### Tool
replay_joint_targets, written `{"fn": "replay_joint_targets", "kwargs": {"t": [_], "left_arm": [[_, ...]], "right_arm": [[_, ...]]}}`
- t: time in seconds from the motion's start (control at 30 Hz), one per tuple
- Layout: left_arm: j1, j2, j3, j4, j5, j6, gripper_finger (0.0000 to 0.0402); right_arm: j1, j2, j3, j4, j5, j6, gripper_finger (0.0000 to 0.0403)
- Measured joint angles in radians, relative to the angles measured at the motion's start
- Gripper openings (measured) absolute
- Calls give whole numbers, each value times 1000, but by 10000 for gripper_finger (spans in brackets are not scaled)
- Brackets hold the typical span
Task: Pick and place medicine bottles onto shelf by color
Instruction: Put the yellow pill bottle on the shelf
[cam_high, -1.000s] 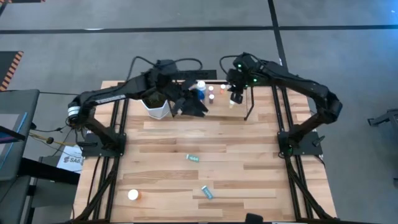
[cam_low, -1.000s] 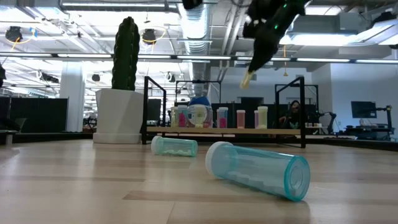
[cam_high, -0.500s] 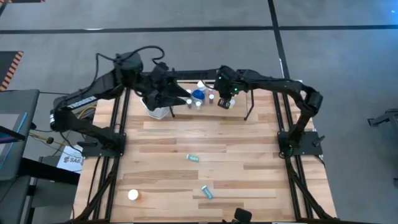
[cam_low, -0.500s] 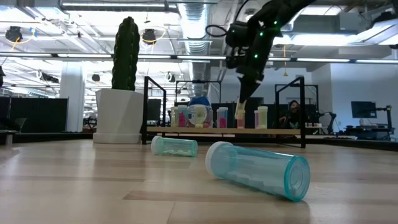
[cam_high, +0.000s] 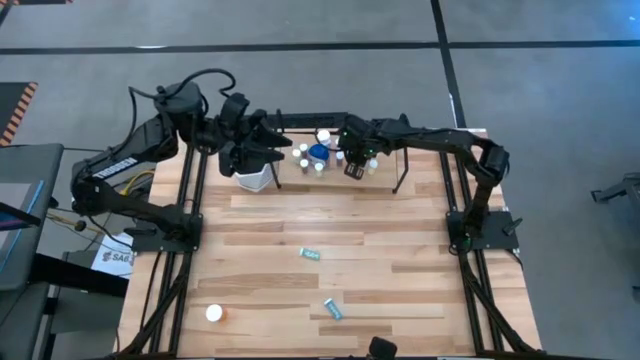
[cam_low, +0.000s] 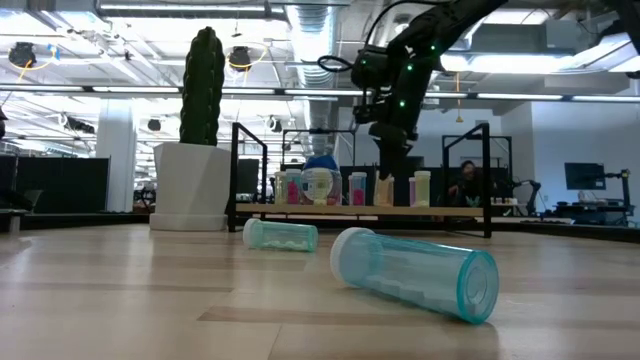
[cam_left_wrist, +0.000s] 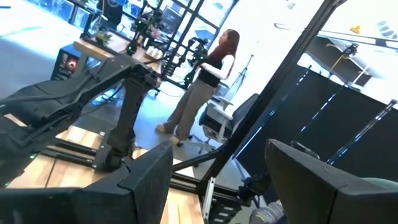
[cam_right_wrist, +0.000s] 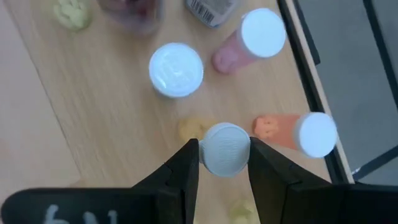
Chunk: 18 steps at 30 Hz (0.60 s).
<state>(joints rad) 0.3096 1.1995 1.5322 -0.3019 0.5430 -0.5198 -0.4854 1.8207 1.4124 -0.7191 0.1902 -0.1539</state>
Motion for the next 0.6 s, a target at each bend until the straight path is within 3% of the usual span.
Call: {"fn": "replay_joint_targets", "kwargs": {"t": [0.6], "left_arm": [[0,2,0,-33,-6,0,242]], "right_arm": [[-4,29,3,16,32,-3,142]]}}
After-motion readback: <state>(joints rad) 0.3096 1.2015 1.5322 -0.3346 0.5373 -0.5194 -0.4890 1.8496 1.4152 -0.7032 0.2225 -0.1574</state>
